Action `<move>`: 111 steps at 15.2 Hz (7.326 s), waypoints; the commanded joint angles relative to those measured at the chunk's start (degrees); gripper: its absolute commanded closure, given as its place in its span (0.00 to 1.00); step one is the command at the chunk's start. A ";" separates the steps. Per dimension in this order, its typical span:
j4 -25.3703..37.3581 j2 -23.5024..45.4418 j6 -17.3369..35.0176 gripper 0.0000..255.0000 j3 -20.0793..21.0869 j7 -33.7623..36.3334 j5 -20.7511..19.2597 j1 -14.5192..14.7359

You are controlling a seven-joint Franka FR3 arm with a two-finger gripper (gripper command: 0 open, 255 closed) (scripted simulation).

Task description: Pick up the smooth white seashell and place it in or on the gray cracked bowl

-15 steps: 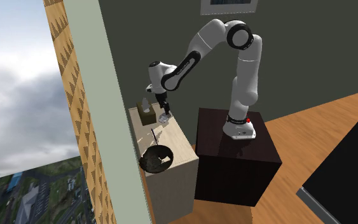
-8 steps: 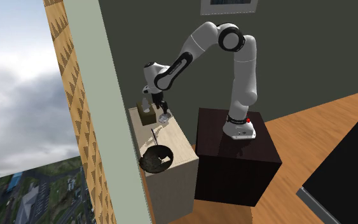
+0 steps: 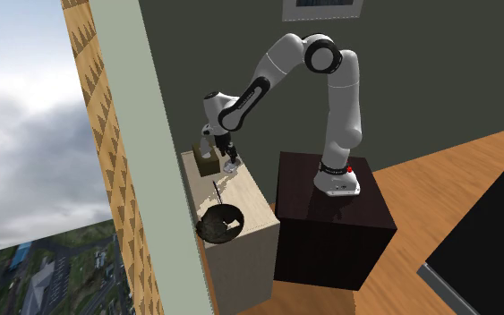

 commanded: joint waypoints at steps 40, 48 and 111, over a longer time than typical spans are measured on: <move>6.04 -10.58 -16.59 1.00 3.33 6.45 0.98 3.62; 9.57 -8.40 -17.67 1.00 8.53 16.87 2.20 9.37; 22.27 32.61 -5.03 1.00 60.47 81.99 -48.54 -11.88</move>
